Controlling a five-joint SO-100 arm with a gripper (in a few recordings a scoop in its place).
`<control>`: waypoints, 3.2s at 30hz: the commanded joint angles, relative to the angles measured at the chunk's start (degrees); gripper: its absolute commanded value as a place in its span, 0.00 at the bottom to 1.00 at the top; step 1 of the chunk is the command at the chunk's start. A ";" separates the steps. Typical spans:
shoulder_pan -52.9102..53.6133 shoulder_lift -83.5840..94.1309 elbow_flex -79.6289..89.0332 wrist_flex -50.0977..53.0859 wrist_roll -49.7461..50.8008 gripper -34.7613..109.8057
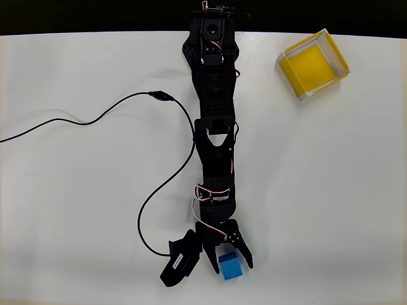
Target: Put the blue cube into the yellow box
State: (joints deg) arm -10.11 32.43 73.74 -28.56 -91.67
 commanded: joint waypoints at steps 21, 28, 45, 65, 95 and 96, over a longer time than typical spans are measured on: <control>-0.79 7.29 -6.94 2.20 -7.12 0.34; -2.29 24.43 2.02 7.03 -4.75 0.34; -18.46 70.93 41.22 18.28 4.92 0.34; -46.32 92.81 47.37 61.26 35.24 0.34; -75.85 101.87 60.47 80.07 48.25 0.34; -76.20 101.87 60.64 80.33 48.34 0.34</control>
State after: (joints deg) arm -83.58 129.81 135.35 50.80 -43.15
